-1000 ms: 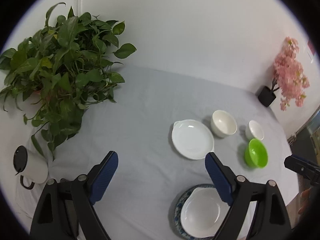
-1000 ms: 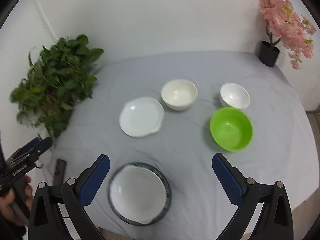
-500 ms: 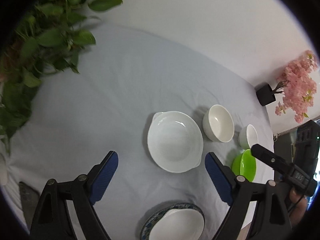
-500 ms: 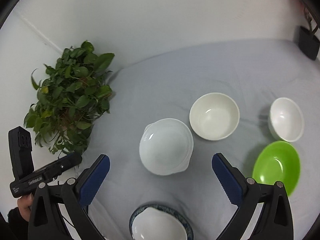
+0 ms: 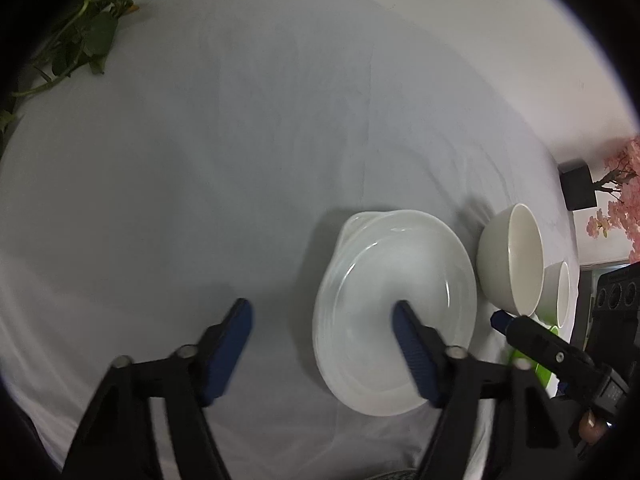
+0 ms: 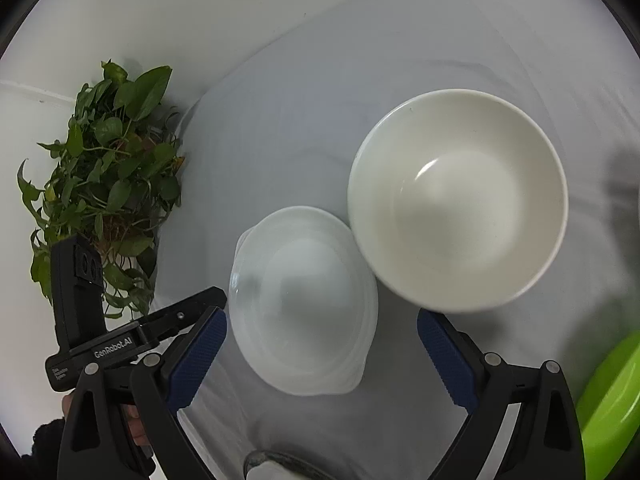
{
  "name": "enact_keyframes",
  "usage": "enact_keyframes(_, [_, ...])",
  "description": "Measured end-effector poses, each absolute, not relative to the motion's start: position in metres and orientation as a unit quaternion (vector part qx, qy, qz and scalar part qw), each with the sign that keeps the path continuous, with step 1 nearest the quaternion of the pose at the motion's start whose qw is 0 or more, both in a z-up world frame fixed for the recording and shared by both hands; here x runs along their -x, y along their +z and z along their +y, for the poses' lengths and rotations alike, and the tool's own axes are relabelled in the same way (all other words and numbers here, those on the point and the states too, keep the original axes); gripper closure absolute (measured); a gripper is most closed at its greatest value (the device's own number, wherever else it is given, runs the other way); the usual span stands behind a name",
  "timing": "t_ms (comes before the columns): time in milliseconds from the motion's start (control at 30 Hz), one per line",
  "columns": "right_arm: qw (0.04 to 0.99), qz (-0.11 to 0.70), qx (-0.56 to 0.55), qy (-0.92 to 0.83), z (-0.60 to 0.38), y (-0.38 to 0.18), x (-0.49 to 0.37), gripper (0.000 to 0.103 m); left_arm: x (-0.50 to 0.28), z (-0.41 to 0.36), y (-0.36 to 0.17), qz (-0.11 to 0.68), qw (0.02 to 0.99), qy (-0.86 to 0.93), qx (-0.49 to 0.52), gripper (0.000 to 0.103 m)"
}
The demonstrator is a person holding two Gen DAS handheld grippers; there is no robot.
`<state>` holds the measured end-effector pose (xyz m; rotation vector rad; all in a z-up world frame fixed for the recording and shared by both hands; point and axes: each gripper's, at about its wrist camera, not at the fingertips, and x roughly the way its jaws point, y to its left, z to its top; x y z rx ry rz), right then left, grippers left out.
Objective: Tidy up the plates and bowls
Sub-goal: 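Grasp the small white oval plate rim with both tools and lift, then lower the small white plate onto the large white plate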
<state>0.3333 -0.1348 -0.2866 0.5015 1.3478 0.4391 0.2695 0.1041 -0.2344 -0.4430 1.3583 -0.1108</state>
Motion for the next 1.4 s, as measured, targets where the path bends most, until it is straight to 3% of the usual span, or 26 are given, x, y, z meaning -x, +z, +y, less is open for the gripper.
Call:
enact_keyframes(267, [0.736,0.611,-0.225,0.186,-0.124,-0.301,-0.338,0.034,-0.265,0.104,-0.250,0.633,0.737,-0.059,0.229,0.088])
enact_keyframes(333, [0.736,0.613,-0.227,0.177,-0.125,-0.305,-0.340,0.040,-0.265,0.106,-0.253,0.634,0.737,-0.056,0.229,0.091])
enact_keyframes(500, [0.737,0.615,-0.225,0.164,-0.125,-0.310,-0.342,0.075,-0.266,0.107,-0.253,0.636,0.738,-0.059,0.217,0.096])
enact_keyframes(667, [0.739,0.622,-0.215,0.142,-0.127,-0.316,-0.342,0.097,-0.262,0.112,-0.246,0.634,0.742,-0.058,0.212,0.097])
enact_keyframes(900, [0.750,0.615,-0.201,0.137,-0.124,-0.301,-0.333,0.098,-0.256,0.107,-0.218,0.621,0.757,-0.054,0.197,0.098])
enact_keyframes(1400, [0.814,0.529,-0.208,0.118,-0.139,-0.116,-0.218,0.100,-0.175,0.079,-0.060,0.557,0.808,-0.121,0.151,0.098])
